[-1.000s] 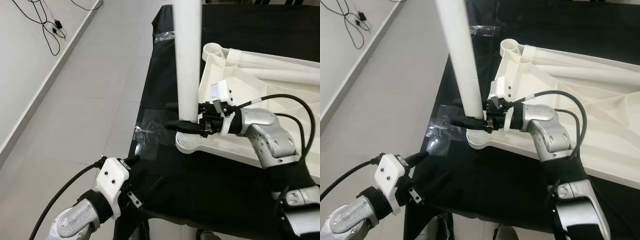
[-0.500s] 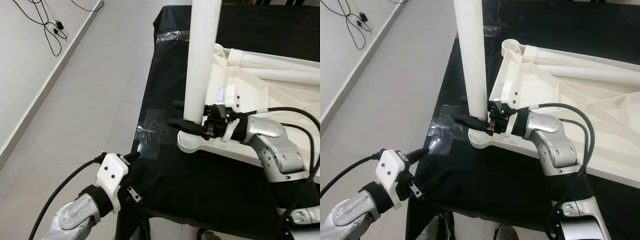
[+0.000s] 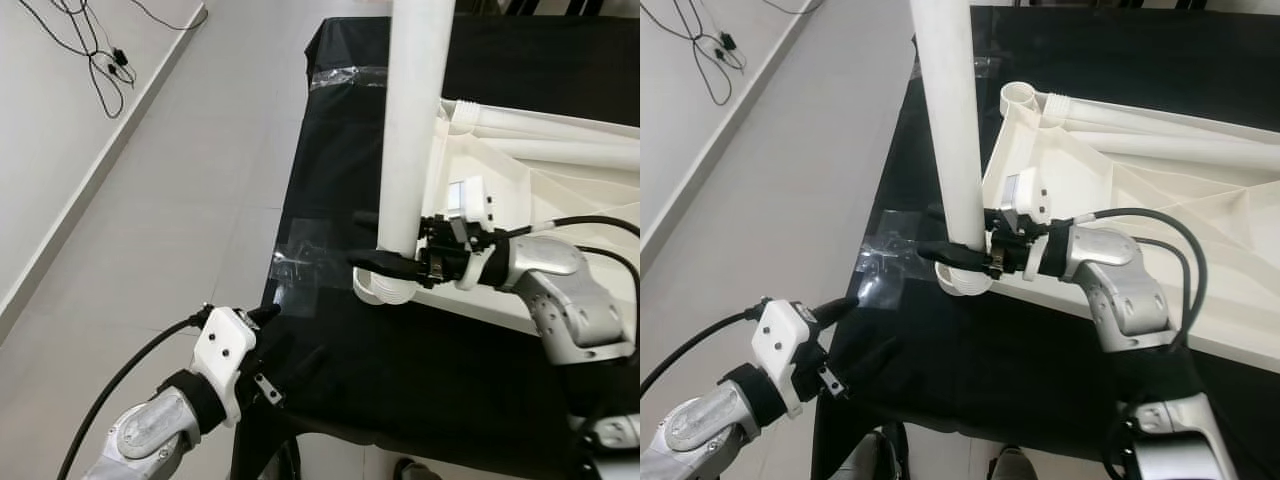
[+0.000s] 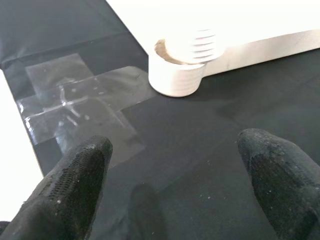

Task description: Building children table

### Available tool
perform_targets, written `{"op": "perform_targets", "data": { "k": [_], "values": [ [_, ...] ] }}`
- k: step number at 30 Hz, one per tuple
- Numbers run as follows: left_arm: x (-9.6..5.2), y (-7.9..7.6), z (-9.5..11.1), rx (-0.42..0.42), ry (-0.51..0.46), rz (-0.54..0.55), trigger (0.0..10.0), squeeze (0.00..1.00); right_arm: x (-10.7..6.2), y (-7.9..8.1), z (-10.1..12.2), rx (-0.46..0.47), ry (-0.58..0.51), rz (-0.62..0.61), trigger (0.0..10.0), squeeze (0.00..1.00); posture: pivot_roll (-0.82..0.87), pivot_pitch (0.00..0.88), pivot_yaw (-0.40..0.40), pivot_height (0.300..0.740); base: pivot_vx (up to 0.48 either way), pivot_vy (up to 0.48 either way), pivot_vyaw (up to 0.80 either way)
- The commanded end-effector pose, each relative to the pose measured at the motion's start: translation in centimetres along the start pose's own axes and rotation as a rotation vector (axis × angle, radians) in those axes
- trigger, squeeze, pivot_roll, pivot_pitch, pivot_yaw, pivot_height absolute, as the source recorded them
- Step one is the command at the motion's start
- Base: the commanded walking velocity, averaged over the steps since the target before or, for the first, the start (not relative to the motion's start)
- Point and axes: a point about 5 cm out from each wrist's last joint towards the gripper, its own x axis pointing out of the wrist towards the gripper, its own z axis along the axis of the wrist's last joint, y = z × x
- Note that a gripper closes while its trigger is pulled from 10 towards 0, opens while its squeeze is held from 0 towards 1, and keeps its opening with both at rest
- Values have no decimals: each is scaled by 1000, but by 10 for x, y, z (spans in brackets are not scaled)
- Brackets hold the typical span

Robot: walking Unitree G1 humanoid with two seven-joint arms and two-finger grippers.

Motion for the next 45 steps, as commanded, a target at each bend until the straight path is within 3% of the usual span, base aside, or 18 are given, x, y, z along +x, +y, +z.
{"op": "perform_targets", "data": {
  "k": [1,10,14,22,31,45],
  "values": [
    [-3,-1,-4,-16,16,-2,10000,0,4,3,-13,36,41,-14,10000,0,37,280,72,740,0,0,0],
    [-5,-2,-2,-15,13,0,10000,0,15,0,-11,95,-42,-28,10000,0,44,295,70,740,0,0,0],
    [-5,-3,-2,-17,13,1,10000,0,12,-3,-16,148,-71,-47,10000,0,52,300,70,740,0,0,0],
    [-9,-4,-1,-21,20,0,10000,0,-3,-2,-23,267,-145,26,10000,0,69,315,79,740,0,0,0],
    [-12,-3,-1,-20,30,1,10000,0,-13,2,-40,162,3,-26,10000,0,77,320,88,740,0,0,0],
    [-8,1,-2,-6,28,11,10000,0,-20,-8,-25,141,-109,-195,10000,0,67,294,77,740,0,0,0]
  ]
}}
